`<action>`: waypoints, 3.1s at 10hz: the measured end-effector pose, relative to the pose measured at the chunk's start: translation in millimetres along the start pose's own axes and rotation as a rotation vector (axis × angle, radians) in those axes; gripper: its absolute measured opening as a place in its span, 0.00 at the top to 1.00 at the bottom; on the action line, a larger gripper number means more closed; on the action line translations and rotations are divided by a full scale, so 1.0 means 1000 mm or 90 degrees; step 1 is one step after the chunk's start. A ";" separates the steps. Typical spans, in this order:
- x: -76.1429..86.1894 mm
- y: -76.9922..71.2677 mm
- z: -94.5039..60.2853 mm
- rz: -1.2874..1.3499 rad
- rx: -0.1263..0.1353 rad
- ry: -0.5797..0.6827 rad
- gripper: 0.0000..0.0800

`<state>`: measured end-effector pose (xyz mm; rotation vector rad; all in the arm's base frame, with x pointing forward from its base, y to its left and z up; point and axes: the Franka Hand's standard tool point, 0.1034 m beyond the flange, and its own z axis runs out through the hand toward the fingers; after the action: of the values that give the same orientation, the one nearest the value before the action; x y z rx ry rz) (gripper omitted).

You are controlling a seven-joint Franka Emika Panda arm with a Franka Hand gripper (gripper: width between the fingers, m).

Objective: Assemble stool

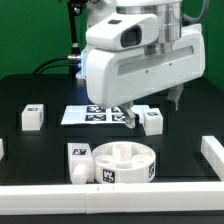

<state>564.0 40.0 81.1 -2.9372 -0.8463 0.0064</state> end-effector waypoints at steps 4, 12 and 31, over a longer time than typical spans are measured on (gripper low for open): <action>-0.002 0.000 0.003 0.001 0.000 -0.001 0.19; -0.005 0.007 0.064 -0.034 -0.028 0.023 0.22; 0.054 -0.052 0.070 -0.194 -0.030 0.010 0.97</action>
Offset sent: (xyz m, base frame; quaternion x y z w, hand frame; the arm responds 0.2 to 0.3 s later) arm 0.0000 0.0000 0.0000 0.0000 0.0000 0.0000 1.0000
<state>579.8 118.5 17.2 -2.8118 -1.2983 -0.0559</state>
